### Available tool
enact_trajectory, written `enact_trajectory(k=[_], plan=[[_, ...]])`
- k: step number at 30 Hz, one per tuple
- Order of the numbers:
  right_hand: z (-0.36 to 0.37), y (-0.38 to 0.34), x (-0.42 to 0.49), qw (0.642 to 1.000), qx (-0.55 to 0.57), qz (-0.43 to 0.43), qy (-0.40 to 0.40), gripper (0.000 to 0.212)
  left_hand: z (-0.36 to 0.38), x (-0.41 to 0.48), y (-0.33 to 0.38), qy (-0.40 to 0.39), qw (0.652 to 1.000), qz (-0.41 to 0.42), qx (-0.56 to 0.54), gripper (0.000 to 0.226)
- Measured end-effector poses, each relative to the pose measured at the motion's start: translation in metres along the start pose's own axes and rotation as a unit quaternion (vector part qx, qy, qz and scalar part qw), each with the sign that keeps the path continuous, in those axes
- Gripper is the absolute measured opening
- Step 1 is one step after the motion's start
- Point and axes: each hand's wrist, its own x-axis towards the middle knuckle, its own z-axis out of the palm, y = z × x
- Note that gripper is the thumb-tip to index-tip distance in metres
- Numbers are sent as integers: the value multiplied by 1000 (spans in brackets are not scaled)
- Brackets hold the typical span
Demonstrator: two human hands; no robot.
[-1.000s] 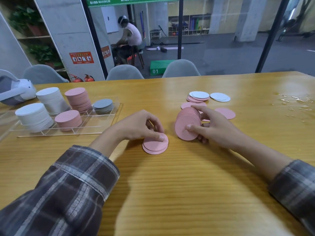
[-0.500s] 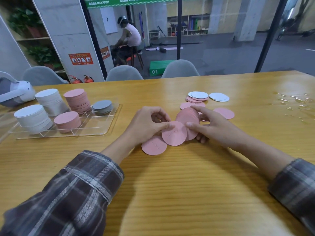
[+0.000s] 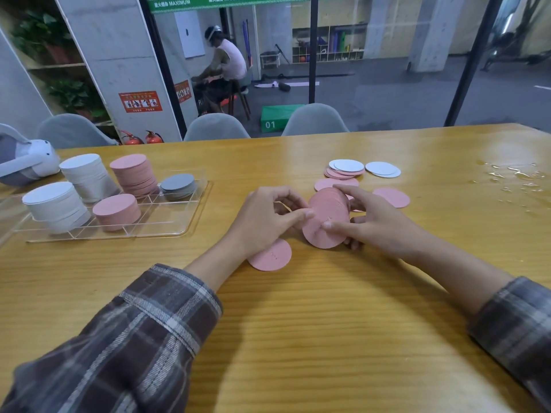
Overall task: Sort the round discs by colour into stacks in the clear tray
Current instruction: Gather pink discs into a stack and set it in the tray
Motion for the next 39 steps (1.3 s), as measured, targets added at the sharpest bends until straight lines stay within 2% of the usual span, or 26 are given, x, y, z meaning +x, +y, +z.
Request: enact_trajectory(k=[4,7,12,19,25,32,39], plan=[[0,1,1,1000,-5,6,10,70,-27,4,-8,-102,989,-34,102,8],[0,4,1,1000,-3,8,14,66,-48,2,-11,-210,970,-87,86,12],[0,7,3,1000,-2,7,18,66,-56,3,-12,-253,958,-102,90,20],[0,8,4,1000,-2,8,16,68,-46,2,-12,-208,972,-85,68,22],[-1,6,2,1000,-2,4,5,76,-23,2,-13,-116,991,-62,-1,17],[-3,2,0,1000,2,10,-7,89,-2,0,-11,16,1000,-5,-1,20],[-2,1,-1,1000,2,13,-12,97,11,-3,0,41,999,1,-24,17]])
